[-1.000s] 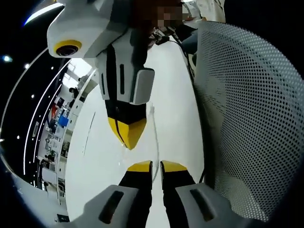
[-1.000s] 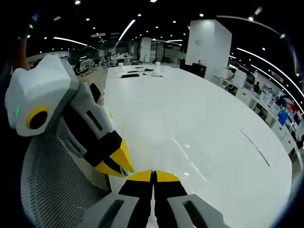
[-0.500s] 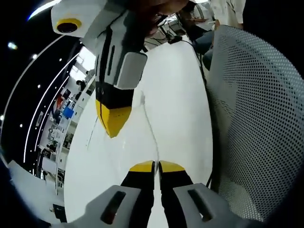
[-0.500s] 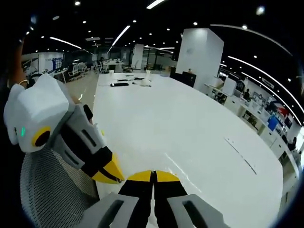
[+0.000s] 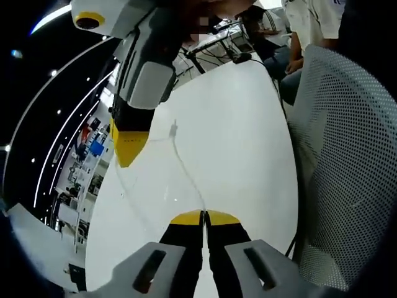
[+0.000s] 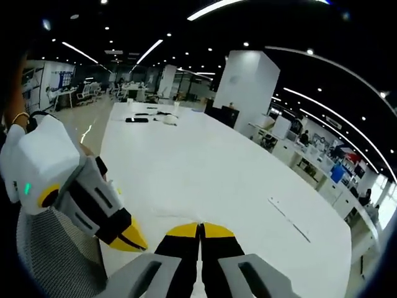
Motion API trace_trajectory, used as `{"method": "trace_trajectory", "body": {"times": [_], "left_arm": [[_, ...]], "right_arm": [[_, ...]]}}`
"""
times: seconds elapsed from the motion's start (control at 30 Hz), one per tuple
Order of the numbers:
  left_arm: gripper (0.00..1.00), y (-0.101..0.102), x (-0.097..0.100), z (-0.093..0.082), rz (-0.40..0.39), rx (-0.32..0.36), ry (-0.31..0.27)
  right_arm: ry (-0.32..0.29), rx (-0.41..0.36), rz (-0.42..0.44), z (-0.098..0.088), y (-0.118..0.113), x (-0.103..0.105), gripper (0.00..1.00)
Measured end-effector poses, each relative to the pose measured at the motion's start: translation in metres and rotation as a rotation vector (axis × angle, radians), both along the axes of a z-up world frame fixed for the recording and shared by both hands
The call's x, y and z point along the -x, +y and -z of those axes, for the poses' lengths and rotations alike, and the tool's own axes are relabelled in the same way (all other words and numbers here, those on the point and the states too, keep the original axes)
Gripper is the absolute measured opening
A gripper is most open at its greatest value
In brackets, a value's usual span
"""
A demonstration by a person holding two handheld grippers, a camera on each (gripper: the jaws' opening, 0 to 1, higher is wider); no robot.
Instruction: Open the resealable bag by pulling the two sides of the seal apart until the entire bag opening is separated and visibly accessible.
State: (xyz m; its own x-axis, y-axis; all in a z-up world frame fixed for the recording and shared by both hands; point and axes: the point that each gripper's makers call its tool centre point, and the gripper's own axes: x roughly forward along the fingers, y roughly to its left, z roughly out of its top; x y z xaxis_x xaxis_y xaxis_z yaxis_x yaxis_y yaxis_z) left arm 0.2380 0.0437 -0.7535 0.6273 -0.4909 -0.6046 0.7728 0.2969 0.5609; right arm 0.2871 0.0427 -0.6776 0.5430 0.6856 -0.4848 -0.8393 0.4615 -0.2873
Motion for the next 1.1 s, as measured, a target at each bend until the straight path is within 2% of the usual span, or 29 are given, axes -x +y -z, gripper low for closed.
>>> {"method": "trace_trajectory", "body": {"times": [0.07, 0.1, 0.13, 0.27, 0.37, 0.43, 0.53, 0.63, 0.77, 0.83, 0.97, 1.1], "left_arm": [[0.0, 0.003, -0.009, -0.007, -0.039, 0.026, -0.019], [0.0, 0.004, -0.011, -0.01, -0.053, 0.04, -0.025], [0.0, 0.004, -0.015, -0.013, -0.062, 0.05, -0.032], [0.0, 0.005, -0.022, -0.014, -0.074, 0.062, -0.03], [0.0, 0.006, -0.019, -0.01, -0.071, 0.062, -0.014], [0.0, 0.007, -0.014, -0.003, -0.068, 0.059, 0.012], [0.0, 0.007, -0.002, 0.006, -0.066, 0.078, 0.06], [0.0, 0.006, 0.011, 0.017, -0.064, 0.082, 0.101], [0.0, 0.004, 0.026, 0.03, -0.06, 0.088, 0.152], [0.0, 0.002, 0.029, 0.032, -0.057, 0.099, 0.165], [0.0, 0.001, 0.03, 0.037, -0.064, 0.104, 0.183], [0.03, 0.004, 0.026, 0.037, -0.086, 0.126, 0.185]], "right_arm": [[-0.012, -0.019, 0.005, -0.009, 0.002, -0.002, 0.0], [-0.038, -0.019, -0.002, -0.015, 0.004, -0.004, 0.0], [-0.092, 0.013, -0.016, -0.022, 0.004, -0.007, 0.0], [-0.098, 0.013, -0.019, -0.024, 0.008, -0.005, 0.0], [-0.095, 0.055, -0.021, -0.011, 0.004, -0.003, 0.0], [-0.047, 0.047, -0.016, 0.0, 0.003, 0.003, 0.0], [-0.017, 0.068, -0.031, 0.015, 0.001, 0.013, 0.0], [0.054, 0.074, -0.037, 0.037, -0.001, 0.025, 0.0], [0.083, 0.114, -0.051, 0.056, -0.003, 0.035, 0.0], [0.078, 0.162, -0.066, 0.066, -0.005, 0.04, 0.0], [0.065, 0.21, -0.089, 0.081, -0.004, 0.045, 0.0], [-0.022, 0.32, -0.12, 0.094, -0.008, 0.046, 0.0]]}}
